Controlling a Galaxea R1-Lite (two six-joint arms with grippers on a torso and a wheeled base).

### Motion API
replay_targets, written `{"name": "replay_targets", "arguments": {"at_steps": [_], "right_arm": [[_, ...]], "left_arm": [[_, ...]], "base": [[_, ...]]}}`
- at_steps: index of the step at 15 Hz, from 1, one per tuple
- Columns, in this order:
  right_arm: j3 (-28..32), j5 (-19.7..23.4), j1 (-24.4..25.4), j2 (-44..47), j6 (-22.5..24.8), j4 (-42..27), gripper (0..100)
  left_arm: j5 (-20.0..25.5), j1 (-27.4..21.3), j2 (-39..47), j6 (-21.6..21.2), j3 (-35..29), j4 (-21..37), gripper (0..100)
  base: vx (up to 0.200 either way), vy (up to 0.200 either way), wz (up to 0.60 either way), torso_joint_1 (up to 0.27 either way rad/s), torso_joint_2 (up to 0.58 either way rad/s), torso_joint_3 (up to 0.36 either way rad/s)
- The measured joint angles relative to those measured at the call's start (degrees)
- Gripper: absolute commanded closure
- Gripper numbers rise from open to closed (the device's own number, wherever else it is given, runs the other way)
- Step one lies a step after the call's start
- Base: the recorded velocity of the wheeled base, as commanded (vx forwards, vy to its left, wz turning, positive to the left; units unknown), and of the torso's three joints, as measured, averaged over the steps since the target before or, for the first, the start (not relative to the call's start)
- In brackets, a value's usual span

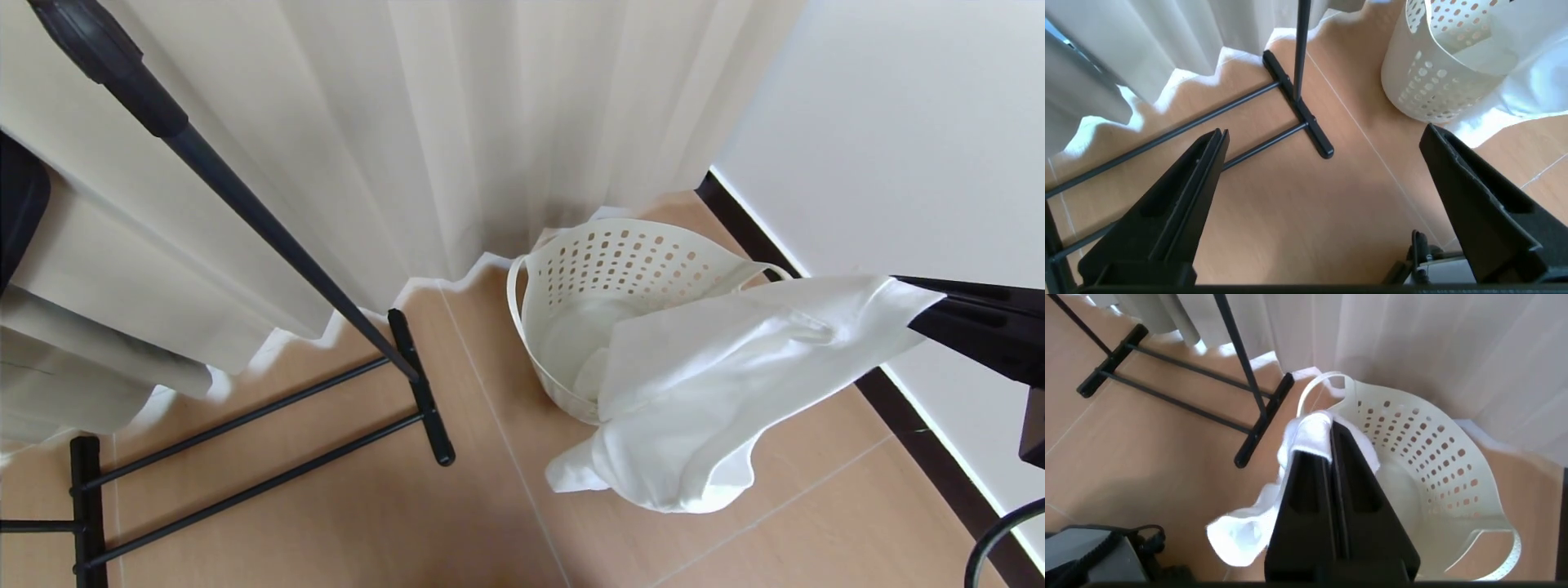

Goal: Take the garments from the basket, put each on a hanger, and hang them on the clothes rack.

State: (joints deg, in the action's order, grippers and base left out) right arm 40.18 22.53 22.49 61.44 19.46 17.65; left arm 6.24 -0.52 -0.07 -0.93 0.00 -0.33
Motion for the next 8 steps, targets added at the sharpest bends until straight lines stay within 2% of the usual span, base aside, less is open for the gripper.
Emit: {"name": "replay_targets", "arguments": {"at_steps": [5,8], "right_arm": [[0.4,-0.1,-0.6,4.2,0.0,3.2,100],[0.5,-0.1,-2.8,7.4,-0.5,5.0,100]], "left_arm": [[0.0,0.0,0.0,0.0,0.0,0.0,0],[0.0,0.0,0.0,0.0,0.0,0.0,0]], "base": [[0.000,0.000,0.00,0.003,0.00,0.196],[0.000,0.000,0.00,0.002,0.00,0.202]]}}
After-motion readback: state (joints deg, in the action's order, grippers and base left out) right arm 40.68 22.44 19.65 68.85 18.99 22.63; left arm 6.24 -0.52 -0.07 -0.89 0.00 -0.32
